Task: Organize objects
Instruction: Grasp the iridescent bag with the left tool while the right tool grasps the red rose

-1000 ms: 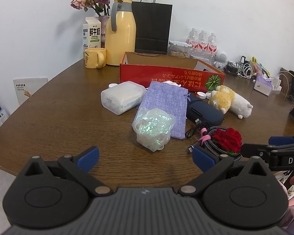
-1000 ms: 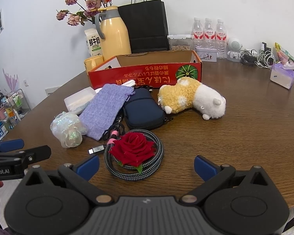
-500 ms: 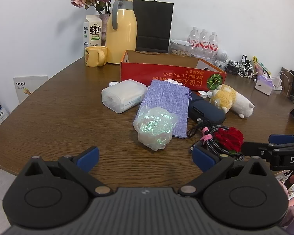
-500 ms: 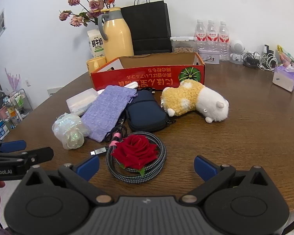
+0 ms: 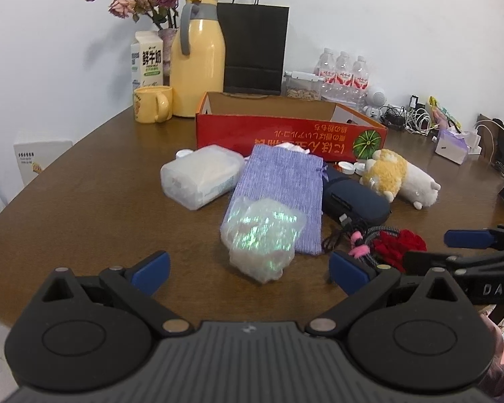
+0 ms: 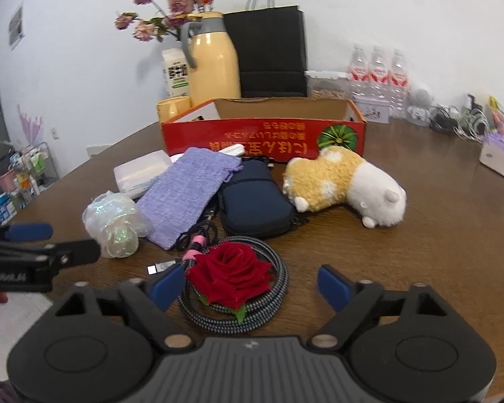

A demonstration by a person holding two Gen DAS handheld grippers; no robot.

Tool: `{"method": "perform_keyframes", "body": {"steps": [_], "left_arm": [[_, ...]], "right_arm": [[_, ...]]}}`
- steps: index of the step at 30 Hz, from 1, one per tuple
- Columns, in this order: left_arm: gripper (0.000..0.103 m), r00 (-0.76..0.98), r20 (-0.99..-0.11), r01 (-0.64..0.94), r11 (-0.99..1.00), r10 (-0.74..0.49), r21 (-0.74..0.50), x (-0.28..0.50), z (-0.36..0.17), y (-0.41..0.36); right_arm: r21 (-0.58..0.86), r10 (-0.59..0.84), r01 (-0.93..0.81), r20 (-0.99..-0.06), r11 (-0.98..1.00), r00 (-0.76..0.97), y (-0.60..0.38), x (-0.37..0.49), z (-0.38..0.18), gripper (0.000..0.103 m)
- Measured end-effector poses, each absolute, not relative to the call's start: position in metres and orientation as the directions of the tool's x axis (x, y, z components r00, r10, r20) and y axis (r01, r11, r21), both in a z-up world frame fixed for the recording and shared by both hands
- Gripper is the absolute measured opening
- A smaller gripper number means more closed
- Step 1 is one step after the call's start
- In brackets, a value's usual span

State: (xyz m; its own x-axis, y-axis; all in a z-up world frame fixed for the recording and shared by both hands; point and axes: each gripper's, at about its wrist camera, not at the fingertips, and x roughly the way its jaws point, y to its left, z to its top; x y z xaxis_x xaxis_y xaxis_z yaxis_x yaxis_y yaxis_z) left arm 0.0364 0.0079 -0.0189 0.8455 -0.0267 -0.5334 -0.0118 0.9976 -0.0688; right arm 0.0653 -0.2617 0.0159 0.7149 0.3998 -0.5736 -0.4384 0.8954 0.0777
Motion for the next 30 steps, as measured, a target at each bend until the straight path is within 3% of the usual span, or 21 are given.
{"method": "perform_keyframes", "body": {"steps": [3,6,10,13,14,19,30], "left_arm": [[0.099,0.849,-0.526,0.006,0.998,-0.037,-0.061,0.048,-0.020,0.005],[0.093,0.849,-0.526,0.021,0.998,-0.048,-0.057,0.057,-0.023,0.002],[0.072,0.847,-0.529,0.035,0.998,-0.061,-0.059,0.065,-0.027,-0.001],[0.052,0.843,-0.533,0.039,0.997,-0.070,-0.070,0.068,-0.030,0.001],[0.050,0.843,-0.533,0.038,0.997,-0.072,-0.074,0.068,-0.030,0.001],[0.043,0.849,-0.524,0.026,0.996,-0.066,-0.082,0.067,-0.028,0.005],[0.043,0.878,-0.471,0.050,0.994,-0.089,-0.096,0.065,-0.008,0.010]], "right_arm": [[0.075,0.421,-0.466,-0.573,0.881,0.703,-0.257,0.071,0.013,0.066],[0.078,0.446,-0.496,-0.574,0.865,0.687,-0.253,0.077,0.011,0.058],[0.076,0.462,-0.518,-0.573,0.852,0.677,-0.249,0.081,0.008,0.056],[0.091,0.483,-0.536,-0.577,0.839,0.659,-0.248,0.083,0.006,0.049],[0.094,0.489,-0.541,-0.574,0.836,0.657,-0.248,0.082,0.006,0.047],[0.107,0.500,-0.541,-0.560,0.834,0.661,-0.252,0.083,0.007,0.038],[0.129,0.544,-0.563,-0.500,0.816,0.674,-0.260,0.083,0.022,0.027]]}}
